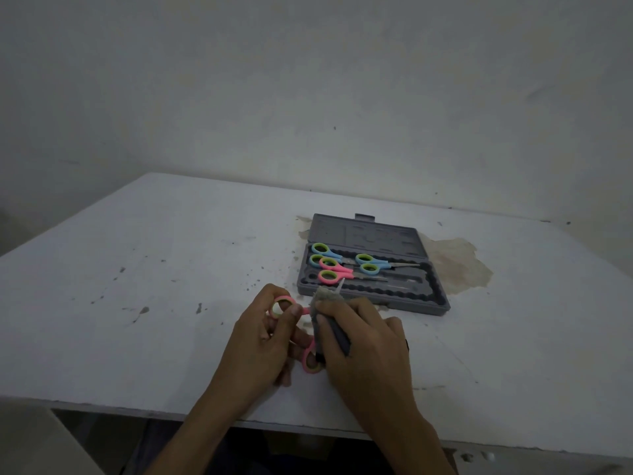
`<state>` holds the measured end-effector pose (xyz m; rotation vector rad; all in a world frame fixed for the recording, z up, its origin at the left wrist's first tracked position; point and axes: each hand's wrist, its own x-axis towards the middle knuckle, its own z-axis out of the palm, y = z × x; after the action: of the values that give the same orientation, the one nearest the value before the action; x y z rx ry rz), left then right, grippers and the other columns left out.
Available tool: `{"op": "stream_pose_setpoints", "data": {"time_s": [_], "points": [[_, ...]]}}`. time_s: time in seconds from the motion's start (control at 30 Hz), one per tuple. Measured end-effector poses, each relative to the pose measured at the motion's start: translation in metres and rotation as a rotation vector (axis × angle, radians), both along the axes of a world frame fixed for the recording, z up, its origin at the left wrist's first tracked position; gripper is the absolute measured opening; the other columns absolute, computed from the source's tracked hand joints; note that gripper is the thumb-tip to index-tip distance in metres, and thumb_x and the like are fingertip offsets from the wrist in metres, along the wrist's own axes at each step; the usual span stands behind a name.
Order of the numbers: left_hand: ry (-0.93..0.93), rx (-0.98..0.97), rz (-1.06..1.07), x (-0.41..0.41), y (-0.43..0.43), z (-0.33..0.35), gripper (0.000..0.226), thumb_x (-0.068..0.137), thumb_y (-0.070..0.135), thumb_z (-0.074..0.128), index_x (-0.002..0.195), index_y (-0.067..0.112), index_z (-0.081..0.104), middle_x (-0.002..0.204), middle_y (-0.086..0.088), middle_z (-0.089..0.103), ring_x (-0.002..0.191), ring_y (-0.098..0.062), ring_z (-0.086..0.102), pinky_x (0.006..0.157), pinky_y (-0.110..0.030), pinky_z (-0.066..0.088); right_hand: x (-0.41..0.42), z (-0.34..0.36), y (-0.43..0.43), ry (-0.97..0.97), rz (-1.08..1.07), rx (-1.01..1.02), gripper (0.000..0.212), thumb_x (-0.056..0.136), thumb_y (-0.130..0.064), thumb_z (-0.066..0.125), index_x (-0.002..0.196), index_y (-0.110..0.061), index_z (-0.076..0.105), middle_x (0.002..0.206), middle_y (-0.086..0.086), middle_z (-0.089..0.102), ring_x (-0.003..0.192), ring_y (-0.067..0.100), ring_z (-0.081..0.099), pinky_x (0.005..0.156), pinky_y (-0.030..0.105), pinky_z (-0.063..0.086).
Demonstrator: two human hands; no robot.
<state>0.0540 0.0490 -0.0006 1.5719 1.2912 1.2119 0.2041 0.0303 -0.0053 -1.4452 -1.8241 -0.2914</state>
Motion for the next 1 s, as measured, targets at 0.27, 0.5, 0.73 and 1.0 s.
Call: {"op": "stream_pose_setpoints", "data": {"time_s": [0.27,0.5,0.73,1.0], "points": [[0.025,0.013,-0.015,0.005,0.000,0.003,0.020,0.096,0.031,0.050,0.089,0.013,0.053,0.065,0.003,0.073,0.047,-0.018,0.067,0.039,-0.020,0.050,0.003,-0.005,-0.003,0.217,-0.020,-0.023,0.031,0.089,-0.049,0.051,0.116,-0.034,0.043,0.091,-0.014,0.058,0.069,0.007,0.051,0.059,0.028,0.047],[-0.030,-0.017,-0.056,0.004,-0.003,0.006,0.018,0.098,0.029,0.049,0.090,0.012,0.052,0.066,-0.007,0.072,0.035,-0.014,0.056,0.033,-0.024,0.044,0.017,-0.005,0.001,0.273,-0.086,-0.012,0.026,0.083,-0.030,0.073,0.101,-0.022,0.056,0.100,0.001,0.057,0.079,0.006,0.047,0.069,0.004,0.032],[-0.034,-0.029,-0.055,0.002,-0.003,0.007,0.020,0.097,0.030,0.049,0.091,0.011,0.053,0.066,-0.008,0.072,0.042,-0.019,0.062,0.039,-0.029,0.049,0.020,0.000,0.000,0.227,0.042,-0.044,0.024,0.082,-0.027,0.074,0.102,-0.018,0.063,0.102,-0.002,0.056,0.085,0.008,0.053,0.075,0.007,0.039],[-0.114,-0.056,-0.063,0.002,-0.005,0.012,0.019,0.098,0.023,0.048,0.092,0.006,0.050,0.062,-0.010,0.070,0.039,-0.014,0.059,0.034,-0.025,0.044,0.022,-0.003,0.003,0.304,-0.020,-0.039,0.023,0.082,-0.024,0.075,0.101,-0.014,0.066,0.100,-0.002,0.058,0.084,0.007,0.054,0.079,-0.002,0.034]]}}
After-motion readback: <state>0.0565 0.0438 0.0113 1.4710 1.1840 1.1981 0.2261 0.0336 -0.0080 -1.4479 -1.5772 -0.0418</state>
